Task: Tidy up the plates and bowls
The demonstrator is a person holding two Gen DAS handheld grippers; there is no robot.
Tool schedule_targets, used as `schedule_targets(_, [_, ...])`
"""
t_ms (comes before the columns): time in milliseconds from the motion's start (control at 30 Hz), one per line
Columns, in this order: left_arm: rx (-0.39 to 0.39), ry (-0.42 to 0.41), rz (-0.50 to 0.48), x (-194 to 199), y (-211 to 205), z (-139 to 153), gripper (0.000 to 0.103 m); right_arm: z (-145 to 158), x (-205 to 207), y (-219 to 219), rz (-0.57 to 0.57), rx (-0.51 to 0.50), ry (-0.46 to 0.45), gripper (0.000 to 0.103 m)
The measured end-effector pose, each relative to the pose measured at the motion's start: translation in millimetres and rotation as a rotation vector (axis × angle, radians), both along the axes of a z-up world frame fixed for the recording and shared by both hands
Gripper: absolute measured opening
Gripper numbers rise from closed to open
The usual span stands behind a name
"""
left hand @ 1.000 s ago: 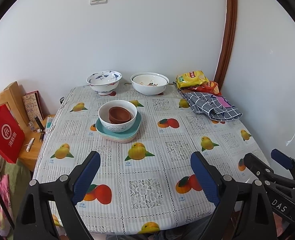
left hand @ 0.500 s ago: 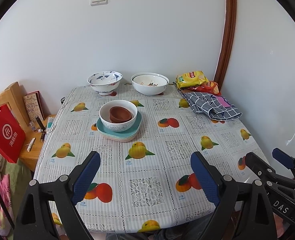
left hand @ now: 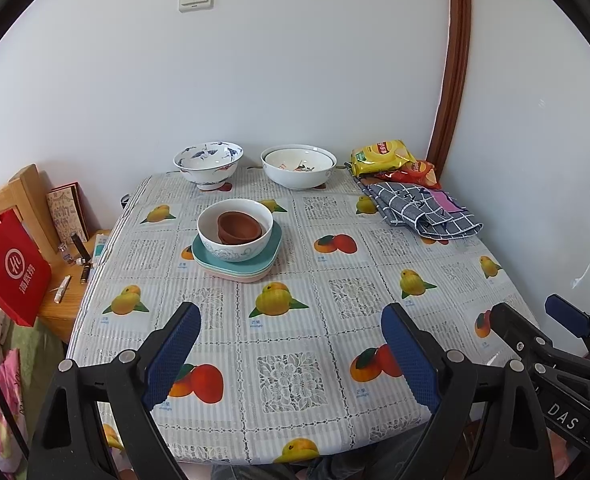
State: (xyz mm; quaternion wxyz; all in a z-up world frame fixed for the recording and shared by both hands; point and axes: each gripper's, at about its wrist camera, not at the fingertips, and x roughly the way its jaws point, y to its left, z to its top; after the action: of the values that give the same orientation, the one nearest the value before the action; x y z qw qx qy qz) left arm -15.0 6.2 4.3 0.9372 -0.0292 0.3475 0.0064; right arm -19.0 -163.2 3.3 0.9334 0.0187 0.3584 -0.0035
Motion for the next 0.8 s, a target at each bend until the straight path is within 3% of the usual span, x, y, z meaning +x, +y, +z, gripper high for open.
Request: schedule_targets(800, [0.007,-0.002,0.000,0.2,1.9,-0.9,0.092,0.8,-0.3,0.0,-0.001,-0.003,-0.006,0.090])
